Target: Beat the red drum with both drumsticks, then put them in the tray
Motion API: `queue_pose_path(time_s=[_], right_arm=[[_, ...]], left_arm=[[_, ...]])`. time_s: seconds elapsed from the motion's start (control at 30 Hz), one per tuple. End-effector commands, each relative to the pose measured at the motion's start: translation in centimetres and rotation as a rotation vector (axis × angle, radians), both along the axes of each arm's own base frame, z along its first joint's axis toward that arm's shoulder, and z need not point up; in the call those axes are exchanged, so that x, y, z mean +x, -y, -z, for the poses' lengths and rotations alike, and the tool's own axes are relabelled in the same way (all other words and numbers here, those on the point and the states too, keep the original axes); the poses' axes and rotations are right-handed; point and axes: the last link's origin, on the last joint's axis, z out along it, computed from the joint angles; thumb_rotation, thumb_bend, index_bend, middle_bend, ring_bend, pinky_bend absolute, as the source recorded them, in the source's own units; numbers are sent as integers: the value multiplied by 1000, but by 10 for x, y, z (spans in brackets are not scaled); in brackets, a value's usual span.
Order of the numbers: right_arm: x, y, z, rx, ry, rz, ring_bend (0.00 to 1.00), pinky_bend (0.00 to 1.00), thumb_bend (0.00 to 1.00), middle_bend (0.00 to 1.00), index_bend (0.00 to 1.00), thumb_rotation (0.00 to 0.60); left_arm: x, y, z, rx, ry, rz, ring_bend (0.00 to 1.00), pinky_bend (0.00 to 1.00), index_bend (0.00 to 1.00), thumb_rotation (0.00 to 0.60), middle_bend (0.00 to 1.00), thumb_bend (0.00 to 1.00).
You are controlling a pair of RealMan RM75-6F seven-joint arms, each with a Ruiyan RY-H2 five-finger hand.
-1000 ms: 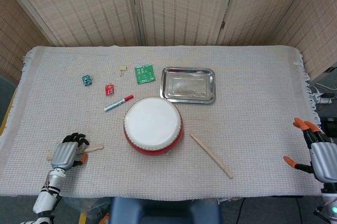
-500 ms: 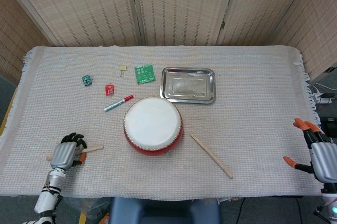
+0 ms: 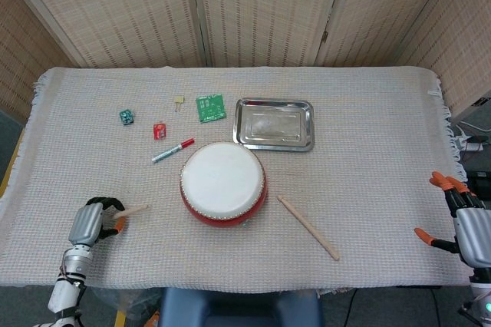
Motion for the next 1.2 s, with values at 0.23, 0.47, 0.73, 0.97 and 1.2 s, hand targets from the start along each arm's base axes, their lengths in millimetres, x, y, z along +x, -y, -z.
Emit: queue_pose_path(time_s=[0.23,0.47,0.73,0.97,1.2], right_arm=[[3,2,0,-1,4,-16,87,236,20,186,90,600],[4,1,-3,-6,4,-13,87,236,20,186,90,600],[6,1,-4,-5,6,-16,87,236,20,186,90,600],[8,1,-3,-5,6,-18,87,236,20,186,90,600],[8,0,-3,-7,8,-17,87,236,19,186,90,600]], left_arm=[[0,-5,-23,96,678,-98,336,288,631,600,478,418],[-6,-12,-16,93,964,-178,345,325,579,600,477,428],[-15,-16,-7,72,1223,-248,391,384,463,600,432,459],[-20,-15,-10,85,1329,-229,448,457,461,600,455,516],[-23,-13,-12,98,1389,-234,462,454,462,600,473,524]])
